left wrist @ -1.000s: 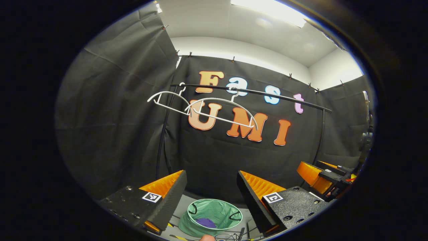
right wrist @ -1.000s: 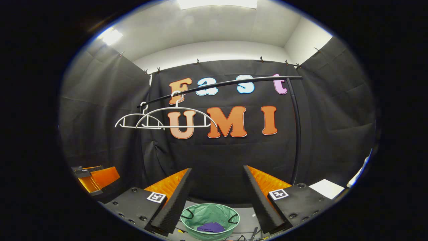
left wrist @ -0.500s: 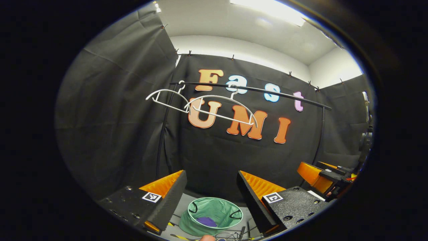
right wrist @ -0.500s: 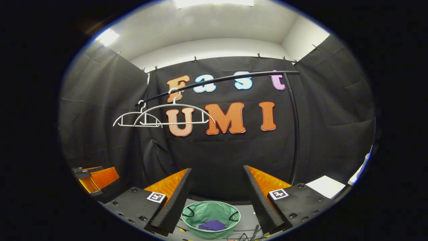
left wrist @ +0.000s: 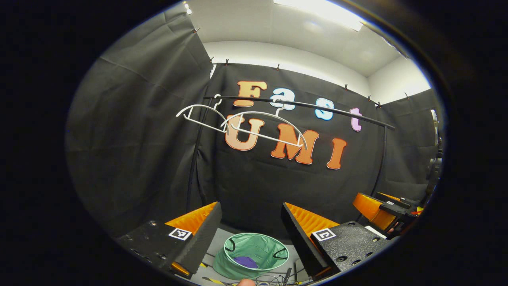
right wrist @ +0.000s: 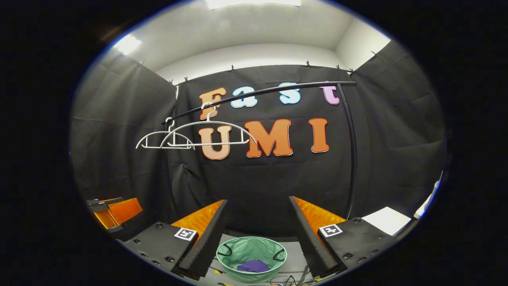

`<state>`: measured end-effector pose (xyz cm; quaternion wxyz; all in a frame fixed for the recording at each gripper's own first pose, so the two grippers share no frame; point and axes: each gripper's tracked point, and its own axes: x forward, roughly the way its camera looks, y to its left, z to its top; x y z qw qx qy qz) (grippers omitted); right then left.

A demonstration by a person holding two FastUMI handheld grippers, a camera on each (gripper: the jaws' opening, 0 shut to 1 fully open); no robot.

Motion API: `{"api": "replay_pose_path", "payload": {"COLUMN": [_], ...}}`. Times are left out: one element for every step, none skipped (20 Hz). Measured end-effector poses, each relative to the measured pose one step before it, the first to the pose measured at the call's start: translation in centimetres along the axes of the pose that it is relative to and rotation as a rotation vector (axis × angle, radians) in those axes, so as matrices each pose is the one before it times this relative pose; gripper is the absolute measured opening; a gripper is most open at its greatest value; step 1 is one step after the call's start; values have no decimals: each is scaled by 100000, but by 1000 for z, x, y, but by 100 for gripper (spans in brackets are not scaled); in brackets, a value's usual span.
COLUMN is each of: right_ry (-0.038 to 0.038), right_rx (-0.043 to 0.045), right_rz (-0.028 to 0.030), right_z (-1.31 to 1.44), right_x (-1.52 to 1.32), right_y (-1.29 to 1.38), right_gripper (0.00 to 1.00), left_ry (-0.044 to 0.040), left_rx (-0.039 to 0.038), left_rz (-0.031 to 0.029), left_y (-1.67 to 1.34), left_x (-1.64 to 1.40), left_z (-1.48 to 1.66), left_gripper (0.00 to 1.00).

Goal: Grasp the clothes on the hanger with both hands and then place them into the laundry hamper below.

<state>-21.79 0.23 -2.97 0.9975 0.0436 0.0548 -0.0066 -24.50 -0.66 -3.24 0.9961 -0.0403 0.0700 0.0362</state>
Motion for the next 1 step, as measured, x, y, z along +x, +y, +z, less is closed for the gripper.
{"api": "replay_pose_path", "payload": {"right_ry": [-272], "right_rx": [25], "right_rz": [41], "right_z": [94], "right_x": [57], "right_y": [-40], "right_gripper": [97], "left_ry": [-247], "left_rx": [2], "left_rz": [14], "left_y": [-29], "left_x": [-23], "left_z": [10], "left_gripper": [95]}}
